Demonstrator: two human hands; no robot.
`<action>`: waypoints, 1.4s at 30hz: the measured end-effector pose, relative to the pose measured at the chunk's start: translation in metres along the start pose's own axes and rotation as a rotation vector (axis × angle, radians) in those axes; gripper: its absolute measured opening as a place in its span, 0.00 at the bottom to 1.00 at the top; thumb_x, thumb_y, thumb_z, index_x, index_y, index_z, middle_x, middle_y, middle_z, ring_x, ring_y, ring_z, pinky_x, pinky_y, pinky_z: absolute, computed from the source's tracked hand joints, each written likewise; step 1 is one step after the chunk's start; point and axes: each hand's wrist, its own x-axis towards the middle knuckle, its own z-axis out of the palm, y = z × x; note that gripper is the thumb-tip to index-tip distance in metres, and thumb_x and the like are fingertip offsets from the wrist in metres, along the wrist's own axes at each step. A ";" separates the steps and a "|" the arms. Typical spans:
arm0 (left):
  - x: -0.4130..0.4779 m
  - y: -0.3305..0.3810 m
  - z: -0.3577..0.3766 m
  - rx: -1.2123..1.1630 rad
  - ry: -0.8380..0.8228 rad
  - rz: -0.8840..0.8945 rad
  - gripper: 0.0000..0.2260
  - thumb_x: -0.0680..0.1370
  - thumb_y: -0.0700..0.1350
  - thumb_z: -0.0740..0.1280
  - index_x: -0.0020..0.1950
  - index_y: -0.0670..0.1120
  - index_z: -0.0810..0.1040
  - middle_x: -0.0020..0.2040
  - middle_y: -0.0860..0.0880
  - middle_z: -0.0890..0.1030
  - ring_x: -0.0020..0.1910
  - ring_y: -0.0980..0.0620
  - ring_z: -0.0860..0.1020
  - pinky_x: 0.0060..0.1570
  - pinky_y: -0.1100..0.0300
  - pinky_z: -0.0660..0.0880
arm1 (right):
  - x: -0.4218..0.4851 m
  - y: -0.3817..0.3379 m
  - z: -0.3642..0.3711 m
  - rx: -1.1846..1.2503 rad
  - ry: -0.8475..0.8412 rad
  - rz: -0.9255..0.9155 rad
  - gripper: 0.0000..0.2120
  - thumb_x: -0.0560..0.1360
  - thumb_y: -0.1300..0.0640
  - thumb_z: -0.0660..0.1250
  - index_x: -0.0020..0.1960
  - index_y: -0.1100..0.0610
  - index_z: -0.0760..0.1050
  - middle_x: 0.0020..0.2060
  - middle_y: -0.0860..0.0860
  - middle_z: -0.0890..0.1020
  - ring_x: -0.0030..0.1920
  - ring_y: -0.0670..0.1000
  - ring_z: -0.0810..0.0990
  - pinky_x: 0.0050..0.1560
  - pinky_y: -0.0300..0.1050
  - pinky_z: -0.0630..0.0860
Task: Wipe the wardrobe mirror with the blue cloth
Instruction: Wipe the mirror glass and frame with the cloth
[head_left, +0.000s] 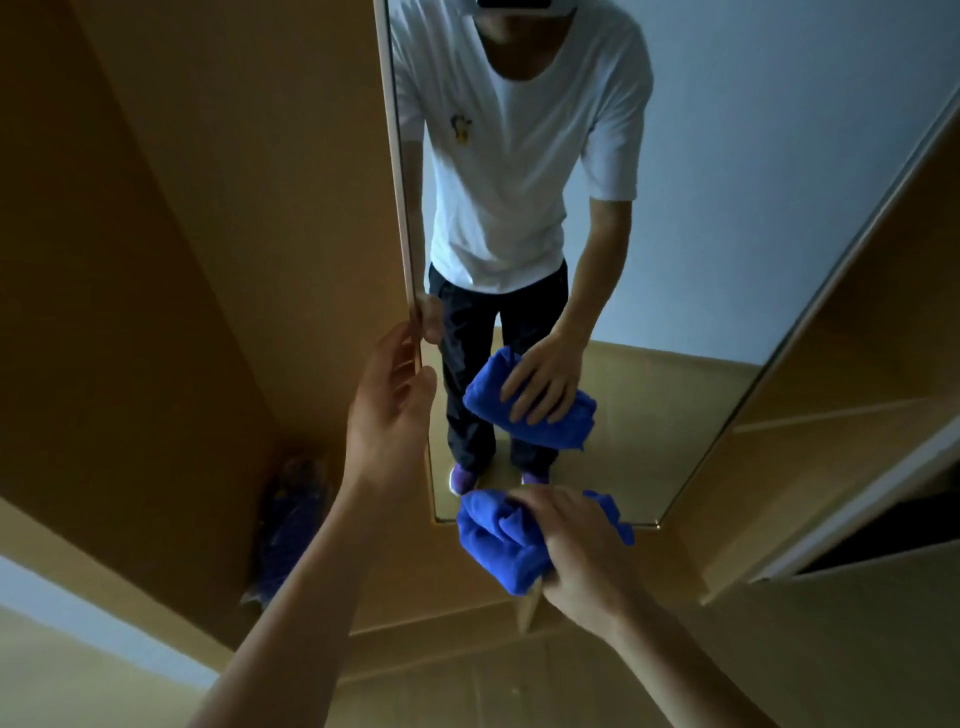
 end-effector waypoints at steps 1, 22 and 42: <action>-0.004 0.015 -0.002 0.011 0.056 0.010 0.20 0.82 0.38 0.62 0.74 0.50 0.72 0.67 0.54 0.77 0.66 0.58 0.76 0.64 0.59 0.74 | 0.002 -0.005 -0.017 -0.019 0.025 0.003 0.21 0.67 0.60 0.69 0.58 0.47 0.72 0.48 0.36 0.73 0.50 0.45 0.76 0.56 0.44 0.73; 0.090 0.268 -0.022 0.001 0.064 0.253 0.32 0.81 0.58 0.66 0.81 0.58 0.54 0.72 0.55 0.73 0.71 0.52 0.74 0.70 0.42 0.72 | 0.087 -0.126 -0.378 -0.576 0.732 -0.379 0.25 0.67 0.61 0.52 0.60 0.51 0.77 0.50 0.53 0.81 0.47 0.58 0.79 0.47 0.57 0.78; 0.101 0.344 -0.040 0.104 0.139 0.394 0.36 0.80 0.62 0.66 0.82 0.61 0.50 0.70 0.51 0.65 0.74 0.58 0.66 0.64 0.53 0.63 | 0.124 -0.142 -0.455 -0.604 0.775 -0.373 0.30 0.66 0.67 0.73 0.65 0.50 0.77 0.55 0.51 0.81 0.52 0.58 0.79 0.54 0.57 0.76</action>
